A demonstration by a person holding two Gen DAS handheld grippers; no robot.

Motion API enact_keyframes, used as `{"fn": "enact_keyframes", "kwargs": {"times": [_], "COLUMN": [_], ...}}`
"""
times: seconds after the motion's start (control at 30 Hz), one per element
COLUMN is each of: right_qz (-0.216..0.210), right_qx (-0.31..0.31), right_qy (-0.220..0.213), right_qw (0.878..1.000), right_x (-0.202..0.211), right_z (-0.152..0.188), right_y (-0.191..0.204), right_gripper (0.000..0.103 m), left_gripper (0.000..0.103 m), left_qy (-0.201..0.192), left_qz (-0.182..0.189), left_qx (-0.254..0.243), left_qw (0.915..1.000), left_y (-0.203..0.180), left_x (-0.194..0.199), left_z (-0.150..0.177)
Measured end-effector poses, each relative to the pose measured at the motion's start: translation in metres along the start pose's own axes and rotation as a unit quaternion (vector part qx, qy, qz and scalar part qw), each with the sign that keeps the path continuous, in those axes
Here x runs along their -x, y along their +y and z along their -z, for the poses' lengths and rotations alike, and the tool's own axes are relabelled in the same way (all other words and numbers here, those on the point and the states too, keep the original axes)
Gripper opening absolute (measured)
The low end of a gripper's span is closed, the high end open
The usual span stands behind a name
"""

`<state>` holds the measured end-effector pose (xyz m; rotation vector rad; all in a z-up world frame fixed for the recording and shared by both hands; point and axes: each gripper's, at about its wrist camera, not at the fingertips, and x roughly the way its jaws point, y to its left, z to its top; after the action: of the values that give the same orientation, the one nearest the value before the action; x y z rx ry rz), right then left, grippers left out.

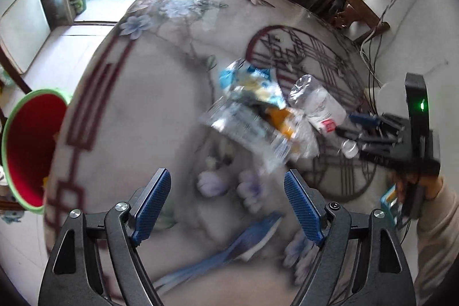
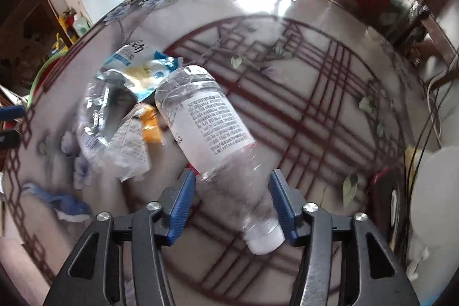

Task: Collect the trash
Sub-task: 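Move both grippers back to the table and grasp the clear plastic bottle with the right gripper, then grasp a clear plastic wrapper with the left gripper while the right gripper lifts the bottle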

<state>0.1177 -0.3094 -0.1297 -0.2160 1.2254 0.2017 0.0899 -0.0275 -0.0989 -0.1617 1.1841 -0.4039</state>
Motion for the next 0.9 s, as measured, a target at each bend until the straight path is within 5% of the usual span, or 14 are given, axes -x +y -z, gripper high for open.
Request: {"fn": "enact_keyframes", "kwargs": {"times": [0.43, 0.53, 0.6, 0.67, 0.77, 0.9], "right_qz": [-0.046, -0.047, -0.036, -0.026, -0.014, -0.016], "right_qx": [-0.041, -0.072, -0.094, -0.121, -0.142, -0.158], "right_qy": [-0.034, -0.042, -0.044, -0.052, -0.067, -0.076], "right_qw": [0.998, 0.995, 0.994, 0.991, 0.987, 0.984], "right_x": [-0.009, -0.006, -0.004, 0.003, 0.015, 0.028], "right_z": [0.002, 0.006, 0.008, 0.011, 0.011, 0.011], "right_y": [-0.013, -0.018, -0.020, -0.021, -0.020, -0.016], "right_gripper": [0.044, 0.043, 0.043, 0.041, 0.029, 0.029], "left_gripper": [0.080, 0.064, 0.038, 0.024, 0.021, 0.019], "left_qy": [0.057, 0.051, 0.054, 0.057, 0.059, 0.044], "left_qz": [-0.022, -0.026, -0.029, -0.027, -0.026, -0.035], "left_qx": [0.113, 0.112, 0.106, 0.110, 0.110, 0.073], "left_qw": [0.9917, 0.9921, 0.9925, 0.9919, 0.9918, 0.9957], "left_y": [-0.015, -0.017, -0.016, -0.014, -0.012, -0.015], "left_x": [-0.081, -0.084, -0.085, -0.086, -0.083, -0.067], "left_z": [-0.023, -0.022, -0.022, -0.023, -0.020, -0.014]}}
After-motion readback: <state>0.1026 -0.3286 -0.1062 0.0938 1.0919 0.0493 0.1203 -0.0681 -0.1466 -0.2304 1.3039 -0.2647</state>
